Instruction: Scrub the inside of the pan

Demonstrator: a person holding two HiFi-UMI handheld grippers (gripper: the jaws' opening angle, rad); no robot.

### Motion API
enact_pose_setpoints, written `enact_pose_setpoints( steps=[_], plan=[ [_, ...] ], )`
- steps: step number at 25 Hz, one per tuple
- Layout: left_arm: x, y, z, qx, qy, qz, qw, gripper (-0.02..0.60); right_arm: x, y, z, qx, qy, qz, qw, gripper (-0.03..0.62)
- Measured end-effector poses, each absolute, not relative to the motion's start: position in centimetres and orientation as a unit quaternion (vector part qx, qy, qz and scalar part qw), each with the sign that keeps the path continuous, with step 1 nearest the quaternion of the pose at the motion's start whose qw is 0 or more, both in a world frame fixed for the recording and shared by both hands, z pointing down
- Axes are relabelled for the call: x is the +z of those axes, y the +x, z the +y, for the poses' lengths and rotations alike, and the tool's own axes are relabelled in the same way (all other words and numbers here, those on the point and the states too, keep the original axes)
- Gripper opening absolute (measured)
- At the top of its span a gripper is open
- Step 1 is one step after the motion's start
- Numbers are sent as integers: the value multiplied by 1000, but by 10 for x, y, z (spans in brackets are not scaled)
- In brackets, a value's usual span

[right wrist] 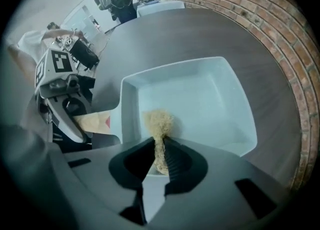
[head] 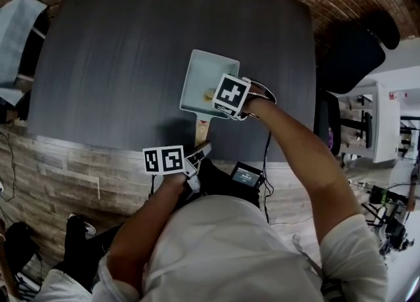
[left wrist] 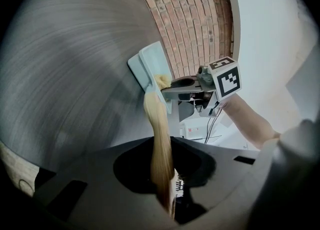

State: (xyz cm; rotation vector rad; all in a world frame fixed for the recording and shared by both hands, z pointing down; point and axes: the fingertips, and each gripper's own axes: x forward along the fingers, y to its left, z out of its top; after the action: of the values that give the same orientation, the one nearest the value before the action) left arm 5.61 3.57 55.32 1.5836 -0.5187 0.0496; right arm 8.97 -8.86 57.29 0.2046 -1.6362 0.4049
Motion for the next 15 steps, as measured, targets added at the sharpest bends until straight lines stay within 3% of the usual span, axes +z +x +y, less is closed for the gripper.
enact_pose_setpoints(
  steps=[15],
  plan=[
    [551, 64, 42, 25, 707, -192, 681, 75, 572, 81, -54, 381, 46, -719, 579, 57]
  ],
)
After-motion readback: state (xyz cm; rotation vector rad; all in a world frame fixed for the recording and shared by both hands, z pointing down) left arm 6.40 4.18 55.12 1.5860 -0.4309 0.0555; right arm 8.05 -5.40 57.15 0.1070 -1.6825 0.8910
